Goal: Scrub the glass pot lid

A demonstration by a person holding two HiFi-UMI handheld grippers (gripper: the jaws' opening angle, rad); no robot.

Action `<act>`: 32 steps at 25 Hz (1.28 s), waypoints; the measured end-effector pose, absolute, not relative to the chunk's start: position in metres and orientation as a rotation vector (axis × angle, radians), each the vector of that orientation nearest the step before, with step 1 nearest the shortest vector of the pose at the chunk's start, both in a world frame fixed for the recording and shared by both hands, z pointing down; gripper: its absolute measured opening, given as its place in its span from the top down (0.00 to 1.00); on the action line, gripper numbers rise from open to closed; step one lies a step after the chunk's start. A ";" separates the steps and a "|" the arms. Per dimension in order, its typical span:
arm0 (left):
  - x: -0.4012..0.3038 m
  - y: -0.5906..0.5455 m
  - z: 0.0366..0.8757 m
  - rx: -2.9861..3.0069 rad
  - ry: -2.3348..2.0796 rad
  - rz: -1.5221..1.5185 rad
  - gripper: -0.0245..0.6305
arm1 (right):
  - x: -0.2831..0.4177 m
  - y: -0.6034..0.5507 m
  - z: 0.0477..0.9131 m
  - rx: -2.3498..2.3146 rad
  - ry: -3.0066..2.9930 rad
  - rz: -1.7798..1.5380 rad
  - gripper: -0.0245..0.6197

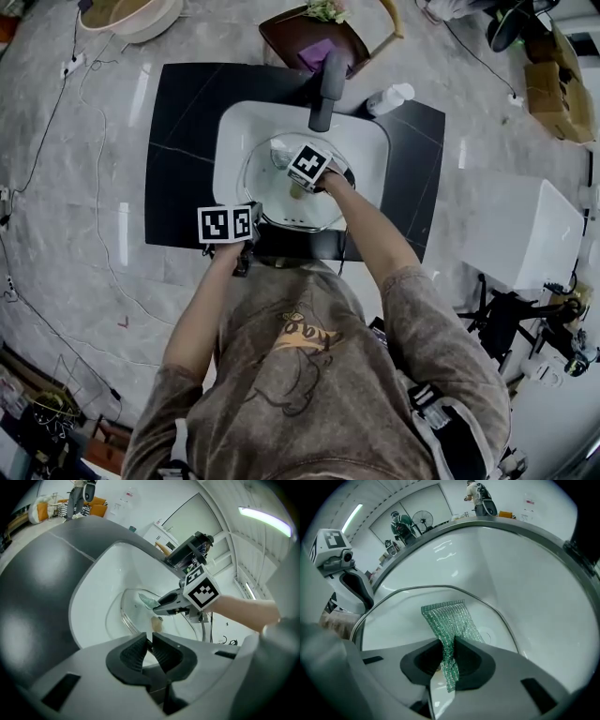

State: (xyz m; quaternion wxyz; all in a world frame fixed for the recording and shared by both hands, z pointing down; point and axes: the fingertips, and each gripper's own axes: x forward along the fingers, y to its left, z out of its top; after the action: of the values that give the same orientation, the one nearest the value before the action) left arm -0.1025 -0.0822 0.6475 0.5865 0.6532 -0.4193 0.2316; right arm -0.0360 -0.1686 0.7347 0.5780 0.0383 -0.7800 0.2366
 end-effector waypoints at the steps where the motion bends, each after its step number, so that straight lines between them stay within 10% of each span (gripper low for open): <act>1: -0.102 -0.082 0.648 1.523 -0.975 0.537 0.89 | -0.033 -0.171 0.737 0.096 -1.823 0.555 0.83; 32: -0.100 -0.098 0.628 1.608 -1.014 0.587 0.92 | 0.027 -0.182 0.662 0.490 -2.075 0.521 0.83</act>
State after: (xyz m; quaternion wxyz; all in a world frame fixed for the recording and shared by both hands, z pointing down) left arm -0.0995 -0.0978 0.6280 0.5445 0.6778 -0.4276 0.2475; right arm 0.0266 -0.1815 0.6618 0.4558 0.1986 -0.8415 0.2113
